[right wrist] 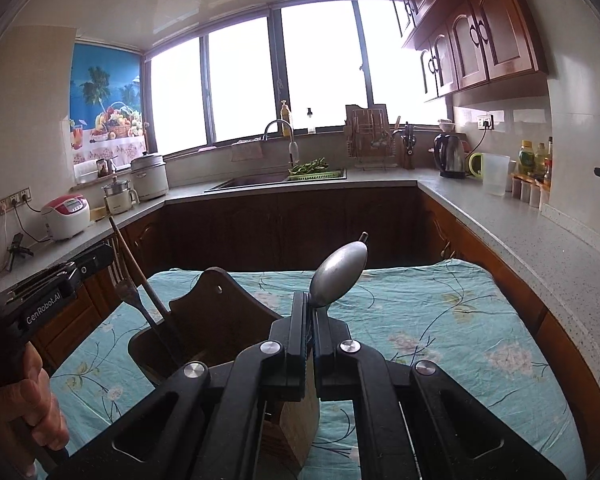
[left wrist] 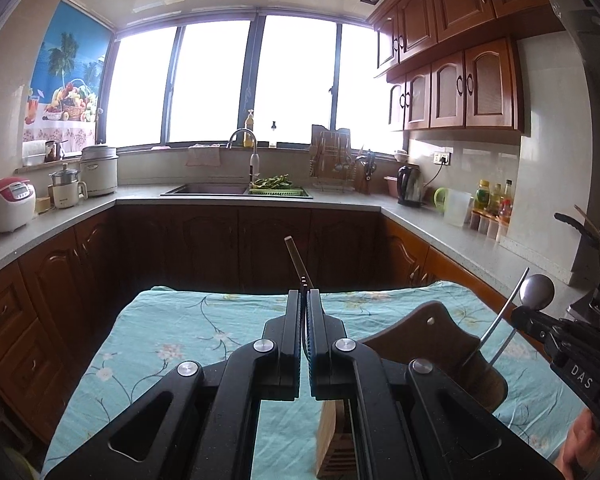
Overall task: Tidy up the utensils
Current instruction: 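Lift the fork and spoon and carry both over the wooden caddy, then drop the fork and spoon into the caddy by opening both tools, then move both open tools back toward the utensils on the tablecloth, then close the left tool on a wooden chopstick while the right tool grasps a metal chopstick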
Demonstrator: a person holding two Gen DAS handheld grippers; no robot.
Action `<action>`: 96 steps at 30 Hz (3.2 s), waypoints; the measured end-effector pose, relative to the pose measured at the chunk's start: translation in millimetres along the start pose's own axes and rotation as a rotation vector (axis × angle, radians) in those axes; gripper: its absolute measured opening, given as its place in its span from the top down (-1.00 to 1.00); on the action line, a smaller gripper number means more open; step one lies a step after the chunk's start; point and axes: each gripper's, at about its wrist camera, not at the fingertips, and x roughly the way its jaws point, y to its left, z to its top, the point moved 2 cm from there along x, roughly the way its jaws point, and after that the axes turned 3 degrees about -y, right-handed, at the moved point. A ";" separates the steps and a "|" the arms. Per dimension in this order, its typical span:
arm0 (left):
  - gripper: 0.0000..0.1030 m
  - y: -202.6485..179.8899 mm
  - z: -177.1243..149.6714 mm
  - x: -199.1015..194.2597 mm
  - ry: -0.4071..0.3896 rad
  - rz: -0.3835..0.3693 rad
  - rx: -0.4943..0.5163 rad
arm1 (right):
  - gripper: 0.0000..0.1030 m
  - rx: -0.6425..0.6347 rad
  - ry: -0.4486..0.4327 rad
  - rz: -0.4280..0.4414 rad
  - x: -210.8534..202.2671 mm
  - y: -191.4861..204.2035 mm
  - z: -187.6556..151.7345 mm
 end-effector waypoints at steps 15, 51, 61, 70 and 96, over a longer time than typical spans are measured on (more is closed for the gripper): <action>0.98 36.6 10.9 -1.4 0.044 -0.067 -0.004 | 0.96 0.046 0.118 0.078 20.3 -4.5 -19.0; -0.60 60.8 -13.7 -122.4 0.092 -0.018 -0.143 | -0.80 0.235 0.028 0.111 -87.3 -23.4 -25.8; -0.73 72.6 -34.8 -185.9 0.158 -0.027 -0.207 | -0.98 0.223 0.076 0.093 -133.0 -11.8 -62.4; -0.76 67.2 -57.7 -214.7 0.241 -0.028 -0.210 | -0.98 0.247 0.125 0.069 -160.3 -14.0 -103.2; -0.49 34.1 -70.7 -183.1 0.383 -0.083 -0.159 | -0.75 0.253 0.239 0.062 -135.8 -19.7 -130.8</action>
